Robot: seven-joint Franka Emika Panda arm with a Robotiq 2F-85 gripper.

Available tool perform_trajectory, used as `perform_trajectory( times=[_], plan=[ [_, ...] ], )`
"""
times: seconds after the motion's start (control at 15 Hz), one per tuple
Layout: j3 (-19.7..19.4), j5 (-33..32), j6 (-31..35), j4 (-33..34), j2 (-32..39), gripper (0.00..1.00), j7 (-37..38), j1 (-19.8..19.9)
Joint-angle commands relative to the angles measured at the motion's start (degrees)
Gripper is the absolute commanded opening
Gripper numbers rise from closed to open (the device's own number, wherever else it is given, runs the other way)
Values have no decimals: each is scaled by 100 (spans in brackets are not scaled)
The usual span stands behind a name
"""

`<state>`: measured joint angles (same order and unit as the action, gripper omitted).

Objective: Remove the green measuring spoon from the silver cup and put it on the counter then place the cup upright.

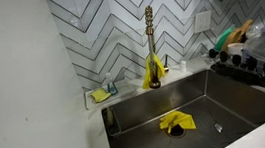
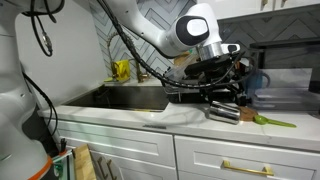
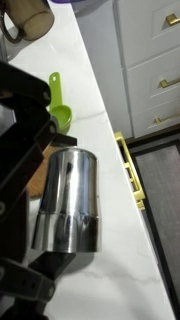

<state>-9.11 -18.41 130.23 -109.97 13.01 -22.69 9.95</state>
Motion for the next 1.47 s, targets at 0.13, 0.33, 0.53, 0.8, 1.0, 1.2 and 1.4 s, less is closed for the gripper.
perform_trajectory(
  times=[0.13, 0.33, 0.53, 0.8, 1.0, 1.2, 1.4],
  plan=[
    [-5, -269, 271, -178, 16, 100, 196, -42],
    [-27, -628, 279, -212, 60, 100, 379, -134],
    [-29, -925, 345, -256, 75, 100, 614, -197],
    [-19, -1083, 536, -342, 66, 100, 885, -254],
    [-30, -1165, 648, -354, 85, 71, 1042, -285],
    [-45, -1246, 779, -390, 89, 53, 1188, -306],
    [-60, -1373, 890, -377, 68, 40, 1323, -313]
  ],
)
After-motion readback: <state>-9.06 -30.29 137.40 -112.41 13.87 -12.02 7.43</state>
